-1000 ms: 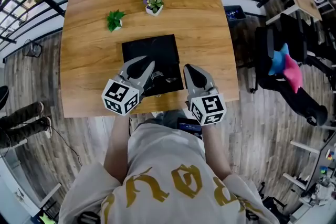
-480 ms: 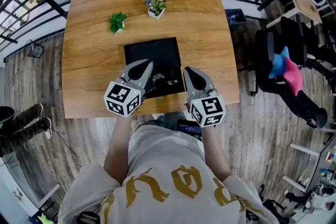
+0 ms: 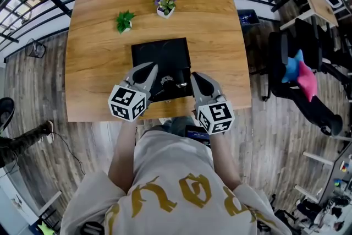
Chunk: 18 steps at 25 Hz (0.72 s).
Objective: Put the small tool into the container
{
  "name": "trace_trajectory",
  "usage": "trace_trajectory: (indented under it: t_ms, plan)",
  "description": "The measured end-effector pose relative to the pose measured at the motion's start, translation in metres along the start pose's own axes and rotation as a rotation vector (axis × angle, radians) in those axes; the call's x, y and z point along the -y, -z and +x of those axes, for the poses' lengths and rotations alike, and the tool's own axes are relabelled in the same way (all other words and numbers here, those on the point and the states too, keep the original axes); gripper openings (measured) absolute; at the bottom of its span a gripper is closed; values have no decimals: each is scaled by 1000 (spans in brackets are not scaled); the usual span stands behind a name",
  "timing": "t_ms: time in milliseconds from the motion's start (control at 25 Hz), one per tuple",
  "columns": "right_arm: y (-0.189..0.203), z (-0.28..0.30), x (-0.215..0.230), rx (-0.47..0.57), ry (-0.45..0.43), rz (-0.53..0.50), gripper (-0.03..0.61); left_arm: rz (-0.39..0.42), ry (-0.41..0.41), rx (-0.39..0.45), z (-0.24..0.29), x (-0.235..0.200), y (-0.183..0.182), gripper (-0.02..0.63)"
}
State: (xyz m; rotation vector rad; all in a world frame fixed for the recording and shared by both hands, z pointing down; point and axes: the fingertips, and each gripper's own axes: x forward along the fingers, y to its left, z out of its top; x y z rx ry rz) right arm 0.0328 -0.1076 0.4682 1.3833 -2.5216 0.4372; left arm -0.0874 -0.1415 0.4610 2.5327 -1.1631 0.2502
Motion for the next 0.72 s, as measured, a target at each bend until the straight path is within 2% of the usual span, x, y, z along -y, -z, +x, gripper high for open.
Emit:
trace_trajectory:
  t_ms: [120,720]
  plan:
    - [0,-1,0,-2,1,-1,23,15,-2,-11,-1,0,1,0]
    - [4,-6,2,-6,6,1,23,-35,-7,-11,-2,-4,7,0]
